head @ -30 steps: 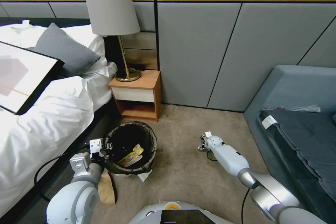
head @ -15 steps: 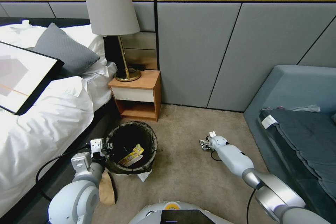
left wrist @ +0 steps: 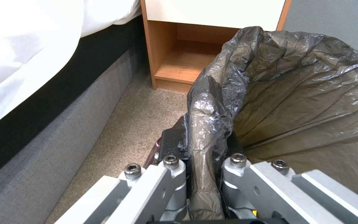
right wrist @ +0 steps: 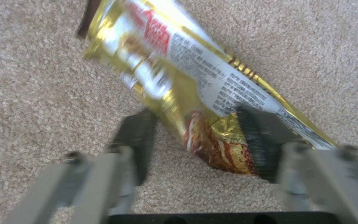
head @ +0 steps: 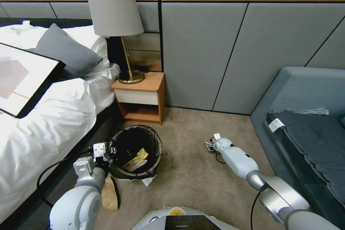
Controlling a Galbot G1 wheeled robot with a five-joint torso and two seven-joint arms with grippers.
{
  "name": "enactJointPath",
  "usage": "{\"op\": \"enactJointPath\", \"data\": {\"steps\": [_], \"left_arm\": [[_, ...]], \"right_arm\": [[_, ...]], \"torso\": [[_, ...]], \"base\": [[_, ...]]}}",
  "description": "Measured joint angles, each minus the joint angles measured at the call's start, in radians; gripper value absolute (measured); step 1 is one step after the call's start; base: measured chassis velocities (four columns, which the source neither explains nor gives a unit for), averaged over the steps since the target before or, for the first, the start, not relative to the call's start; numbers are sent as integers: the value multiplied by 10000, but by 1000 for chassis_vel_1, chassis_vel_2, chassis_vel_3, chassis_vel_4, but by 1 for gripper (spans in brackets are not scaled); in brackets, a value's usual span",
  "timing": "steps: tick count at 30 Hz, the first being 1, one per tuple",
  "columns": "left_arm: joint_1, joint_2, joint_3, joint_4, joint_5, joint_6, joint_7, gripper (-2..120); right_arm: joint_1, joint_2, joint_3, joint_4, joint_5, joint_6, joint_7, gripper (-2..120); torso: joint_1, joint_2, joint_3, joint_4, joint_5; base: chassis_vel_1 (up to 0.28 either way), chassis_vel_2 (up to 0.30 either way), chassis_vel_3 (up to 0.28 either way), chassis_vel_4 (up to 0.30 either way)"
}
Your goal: Pick up the trash bin, then pick up the garbage from the floor and place it into the trash bin.
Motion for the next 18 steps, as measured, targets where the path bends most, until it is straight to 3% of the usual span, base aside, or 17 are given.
{"op": "enactJointPath", "data": {"steps": [2, 3, 6, 9, 18], "left_arm": [[-2, 18, -11, -6, -12, 0, 0, 4], [-2, 18, -11, -6, -12, 0, 0, 4], [-21, 24, -23, -7, -32, 0, -2, 4], [-20, 22, -27, -7, -32, 0, -6, 4], [-16, 22, -44, -17, -42, 0, -20, 4]], "right_arm": [[-26, 2, 13, 0, -40, 17, -43, 28], [-26, 2, 13, 0, -40, 17, -43, 28], [-34, 16, 19, -8, -68, 40, -65, 10], [-34, 30, 19, -41, -89, 61, -102, 2], [-34, -64, 39, -16, -132, 101, -190, 0]], "torso": [[0, 0, 0, 0, 0], [0, 0, 0, 0, 0], [0, 0, 0, 0, -2], [1, 0, 0, 0, 0], [1, 0, 0, 0, 0]], "base": [[0, 0, 0, 0], [0, 0, 0, 0], [0, 0, 0, 0], [0, 0, 0, 0], [0, 0, 0, 0]]}}
